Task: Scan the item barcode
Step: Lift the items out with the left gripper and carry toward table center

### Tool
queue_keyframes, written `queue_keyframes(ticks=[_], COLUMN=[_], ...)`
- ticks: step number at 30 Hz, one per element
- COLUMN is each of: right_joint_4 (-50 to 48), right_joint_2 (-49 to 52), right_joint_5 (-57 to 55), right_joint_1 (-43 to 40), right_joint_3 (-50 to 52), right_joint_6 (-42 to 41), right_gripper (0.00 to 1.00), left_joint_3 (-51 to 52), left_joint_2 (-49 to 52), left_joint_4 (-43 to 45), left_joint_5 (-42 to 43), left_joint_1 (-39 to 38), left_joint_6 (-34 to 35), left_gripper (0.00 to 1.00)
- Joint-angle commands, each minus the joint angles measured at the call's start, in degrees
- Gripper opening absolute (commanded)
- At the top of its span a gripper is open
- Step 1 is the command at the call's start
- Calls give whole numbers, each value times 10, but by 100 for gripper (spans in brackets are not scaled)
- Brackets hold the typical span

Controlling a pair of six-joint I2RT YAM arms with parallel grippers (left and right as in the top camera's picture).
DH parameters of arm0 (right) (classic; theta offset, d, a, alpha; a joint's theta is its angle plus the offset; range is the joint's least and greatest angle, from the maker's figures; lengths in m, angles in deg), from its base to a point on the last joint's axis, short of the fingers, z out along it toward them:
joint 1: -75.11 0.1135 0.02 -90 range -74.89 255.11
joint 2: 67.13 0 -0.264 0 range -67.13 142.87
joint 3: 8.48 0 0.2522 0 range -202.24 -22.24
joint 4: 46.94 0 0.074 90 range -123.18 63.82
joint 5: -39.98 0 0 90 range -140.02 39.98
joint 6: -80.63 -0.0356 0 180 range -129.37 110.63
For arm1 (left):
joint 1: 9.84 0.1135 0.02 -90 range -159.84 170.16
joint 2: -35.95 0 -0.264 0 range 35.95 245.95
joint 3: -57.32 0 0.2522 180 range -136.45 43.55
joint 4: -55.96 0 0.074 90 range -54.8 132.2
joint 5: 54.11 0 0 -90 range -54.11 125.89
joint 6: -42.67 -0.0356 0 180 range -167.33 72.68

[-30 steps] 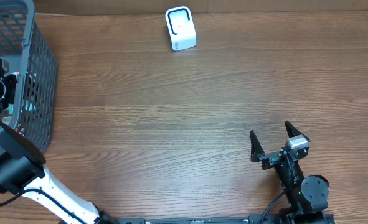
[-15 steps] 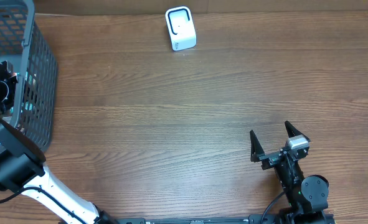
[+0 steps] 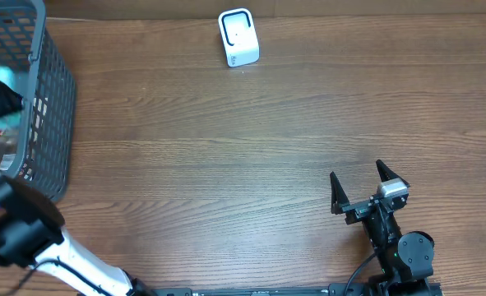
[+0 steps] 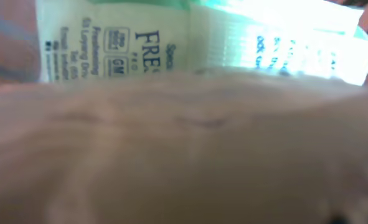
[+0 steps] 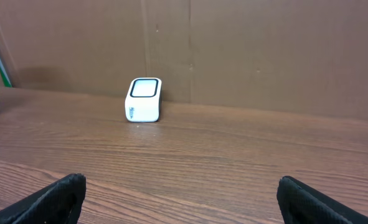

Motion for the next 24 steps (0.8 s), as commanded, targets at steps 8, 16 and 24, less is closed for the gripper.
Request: queue_keyframes(ticks=[8, 16, 24], right_joint_4=[-2, -2, -2], right_joint_2=[-5, -5, -5], right_joint_5=[1, 1, 1], right_joint_1=[-2, -2, -2], right_joint_3=[6, 6, 6], right_joint_6=[-3, -3, -4], right_gripper=[100, 100, 100], left_joint_3=[-82, -82, -81], left_joint_2=[-228, -294, -284], left_joint_4=[3, -77, -152], left_joint_5=[30, 37, -11], left_joint_1=[-41, -188, -379], left_joint_6=[120, 140, 151], left_gripper=[36, 37, 36])
